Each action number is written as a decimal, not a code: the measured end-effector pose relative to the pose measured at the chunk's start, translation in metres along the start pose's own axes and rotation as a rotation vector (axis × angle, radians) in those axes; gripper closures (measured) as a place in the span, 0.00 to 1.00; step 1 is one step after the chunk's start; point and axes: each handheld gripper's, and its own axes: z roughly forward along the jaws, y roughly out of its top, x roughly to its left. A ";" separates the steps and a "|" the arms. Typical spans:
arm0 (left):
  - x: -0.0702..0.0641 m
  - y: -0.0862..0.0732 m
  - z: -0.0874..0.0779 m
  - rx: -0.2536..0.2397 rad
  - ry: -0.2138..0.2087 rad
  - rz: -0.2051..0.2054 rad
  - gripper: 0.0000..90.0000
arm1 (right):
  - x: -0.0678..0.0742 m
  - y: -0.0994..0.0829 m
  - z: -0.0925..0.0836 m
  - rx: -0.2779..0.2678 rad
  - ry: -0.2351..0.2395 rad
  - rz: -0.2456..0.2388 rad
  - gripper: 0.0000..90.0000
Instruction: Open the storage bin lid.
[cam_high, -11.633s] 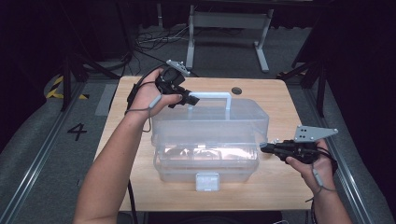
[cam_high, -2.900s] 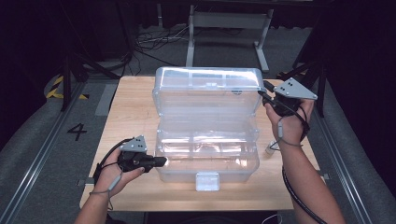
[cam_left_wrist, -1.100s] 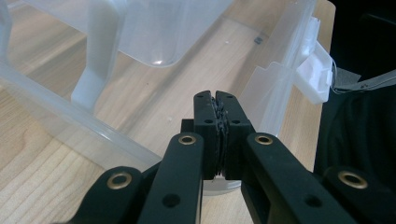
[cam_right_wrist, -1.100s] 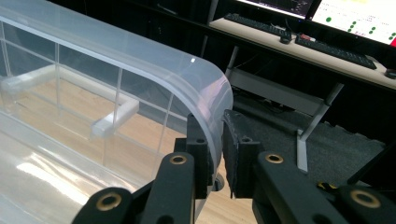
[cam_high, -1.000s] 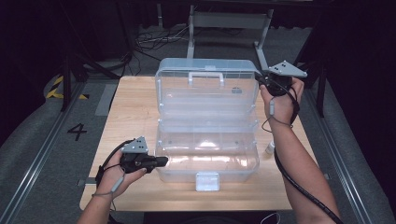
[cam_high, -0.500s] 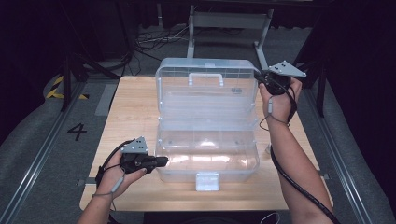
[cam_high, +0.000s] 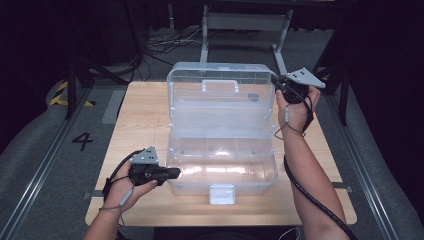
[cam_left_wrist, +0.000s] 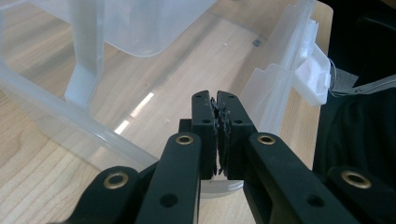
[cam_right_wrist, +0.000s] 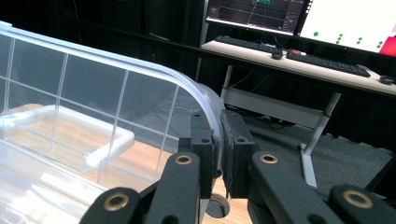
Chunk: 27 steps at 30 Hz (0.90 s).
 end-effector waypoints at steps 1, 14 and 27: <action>0.000 0.000 0.000 0.004 0.001 0.003 0.96 | 0.000 0.000 0.000 -0.001 0.000 0.002 0.95; -0.005 -0.001 0.005 0.015 0.081 0.029 0.97 | -0.003 -0.002 0.013 0.019 0.006 0.020 0.95; -0.007 -0.006 0.006 -0.035 0.115 0.009 0.99 | -0.008 -0.004 0.026 0.047 0.023 0.043 0.95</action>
